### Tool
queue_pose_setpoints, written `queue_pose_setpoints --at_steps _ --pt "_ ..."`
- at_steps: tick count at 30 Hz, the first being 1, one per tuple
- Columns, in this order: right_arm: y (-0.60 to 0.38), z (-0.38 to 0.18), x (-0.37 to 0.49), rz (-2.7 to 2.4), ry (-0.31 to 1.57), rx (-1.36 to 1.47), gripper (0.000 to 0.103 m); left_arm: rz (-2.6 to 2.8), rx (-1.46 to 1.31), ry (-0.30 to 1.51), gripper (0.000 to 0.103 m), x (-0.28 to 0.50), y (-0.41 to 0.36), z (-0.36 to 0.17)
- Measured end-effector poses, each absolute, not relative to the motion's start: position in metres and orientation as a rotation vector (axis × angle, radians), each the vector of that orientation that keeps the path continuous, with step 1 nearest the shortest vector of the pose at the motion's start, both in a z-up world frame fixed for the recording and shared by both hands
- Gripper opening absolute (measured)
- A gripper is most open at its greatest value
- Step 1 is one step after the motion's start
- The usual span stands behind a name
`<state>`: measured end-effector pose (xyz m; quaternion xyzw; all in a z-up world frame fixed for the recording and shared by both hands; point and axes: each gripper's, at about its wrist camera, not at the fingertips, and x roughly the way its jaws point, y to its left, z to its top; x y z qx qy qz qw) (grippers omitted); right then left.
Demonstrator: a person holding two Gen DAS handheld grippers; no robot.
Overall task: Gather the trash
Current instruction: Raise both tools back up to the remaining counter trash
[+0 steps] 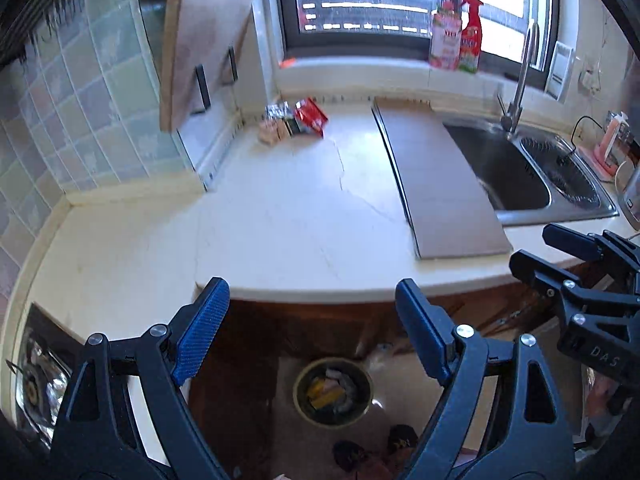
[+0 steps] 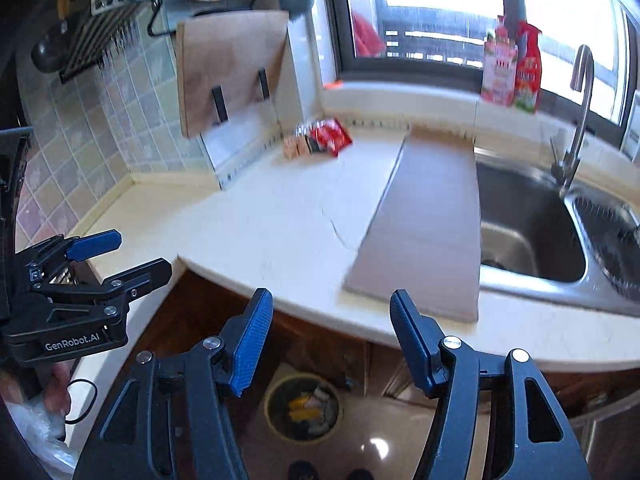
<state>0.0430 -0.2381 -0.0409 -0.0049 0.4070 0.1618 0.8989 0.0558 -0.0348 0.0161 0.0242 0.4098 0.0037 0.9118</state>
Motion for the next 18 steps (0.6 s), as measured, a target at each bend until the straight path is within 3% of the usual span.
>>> queue_pose_setpoints --at_steps 10,18 --pt "-0.203 0.069 0.078 0.316 0.694 -0.062 0.067 0.028 0.111 0.762 0.083 0.094 -0.004 0.063" --pt "-0.179 0.089 0.143 0.357 0.639 -0.133 0.07 0.07 0.148 0.765 0.083 0.156 -0.001 0.052"
